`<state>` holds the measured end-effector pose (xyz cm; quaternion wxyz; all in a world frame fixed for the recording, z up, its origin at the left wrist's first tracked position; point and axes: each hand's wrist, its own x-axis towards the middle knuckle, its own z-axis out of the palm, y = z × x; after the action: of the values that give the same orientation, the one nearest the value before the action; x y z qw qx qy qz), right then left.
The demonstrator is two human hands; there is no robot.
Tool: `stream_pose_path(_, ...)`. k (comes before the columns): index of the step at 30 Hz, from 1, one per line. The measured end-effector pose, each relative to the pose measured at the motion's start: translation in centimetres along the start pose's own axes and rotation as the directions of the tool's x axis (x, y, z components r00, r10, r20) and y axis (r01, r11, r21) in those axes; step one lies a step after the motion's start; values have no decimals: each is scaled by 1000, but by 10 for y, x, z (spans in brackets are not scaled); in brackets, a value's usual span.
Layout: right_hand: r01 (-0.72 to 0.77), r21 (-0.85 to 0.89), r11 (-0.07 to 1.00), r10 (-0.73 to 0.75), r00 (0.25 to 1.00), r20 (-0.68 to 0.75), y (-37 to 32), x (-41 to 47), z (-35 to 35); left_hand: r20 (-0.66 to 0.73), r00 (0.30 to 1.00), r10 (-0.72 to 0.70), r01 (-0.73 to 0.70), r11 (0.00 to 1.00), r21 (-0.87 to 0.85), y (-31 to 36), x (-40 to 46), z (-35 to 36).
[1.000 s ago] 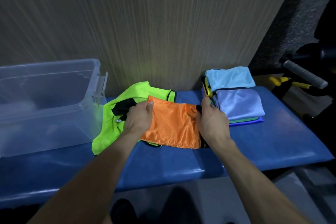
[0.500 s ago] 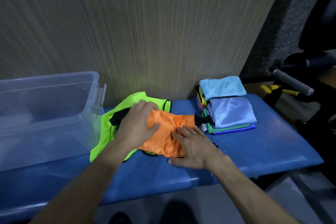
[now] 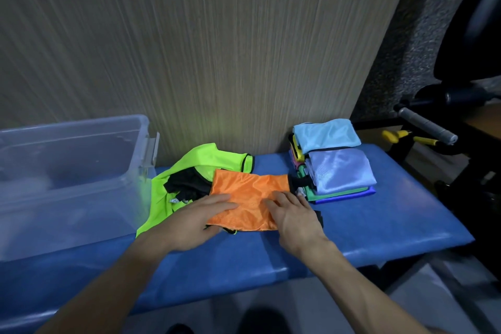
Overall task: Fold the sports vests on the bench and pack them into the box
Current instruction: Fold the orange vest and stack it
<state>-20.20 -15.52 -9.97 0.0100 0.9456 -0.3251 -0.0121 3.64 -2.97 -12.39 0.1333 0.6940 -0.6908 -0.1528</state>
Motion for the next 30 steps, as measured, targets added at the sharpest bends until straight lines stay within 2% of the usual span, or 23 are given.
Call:
stream_pose_path(4,31,87,996,-26,998,-62,8,-3,-3,-26,1000,15,-18,995,-93,-2,-3,-4)
stream_pose_path(6,36,137,990,-24,995,-93,12,-4,-6,-84,996,6,-16,992,-124,0,-3,-6)
stream_pose_path(9,18,274,961,17,992,-125,18,-4,-13,-276,960,-53,-12,973,-230,13,0,-14)
stream_pose_path(12,58,466,883,49,976,-214,21,-9,-31,-463,871,-164,4,946,-325,37,7,-38)
stream_pose_path(14,74,590,804,103,960,-261,19,-19,-48,-554,811,-187,-32,932,-362,53,9,-61)
stream_pose_path(16,83,739,669,156,956,-249,16,-29,-65,-638,752,-167,-107,923,-369,68,9,-88)
stream_pose_path(18,58,908,415,154,979,-133,9,-39,-77,-696,711,-100,-164,939,-302,83,8,-116)
stream_pose_path(20,-64,996,59,106,993,58,-1,-45,-79,-685,728,-26,-159,966,-205,94,10,-140)
stream_pose_path(21,-149,985,-90,59,986,155,-8,-48,-76,-643,766,-3,-120,982,-147,93,16,-146)
stream_pose_path(22,-233,954,-187,10,971,239,-15,-50,-70,-584,812,10,-72,994,-84,89,24,-148)
stream_pose_path(23,-302,925,-231,-31,953,303,-21,-52,-63,-505,863,-4,-12,1000,-28,84,34,-145)
stream_pose_path(25,-413,882,-225,-82,910,405,-28,-53,-44,-336,934,-118,146,988,59,71,54,-125)
stream_pose_path(27,-463,870,-169,-68,886,458,-28,-54,-27,-243,939,-243,291,938,189,65,65,-98)
stream_pose_path(28,-466,871,-153,-32,884,467,-25,-55,-22,-236,936,-262,323,906,274,64,67,-86)
stream_pose_path(30,-456,877,-154,34,884,466,-20,-56,-16,-233,949,-214,288,888,359,68,66,-63)
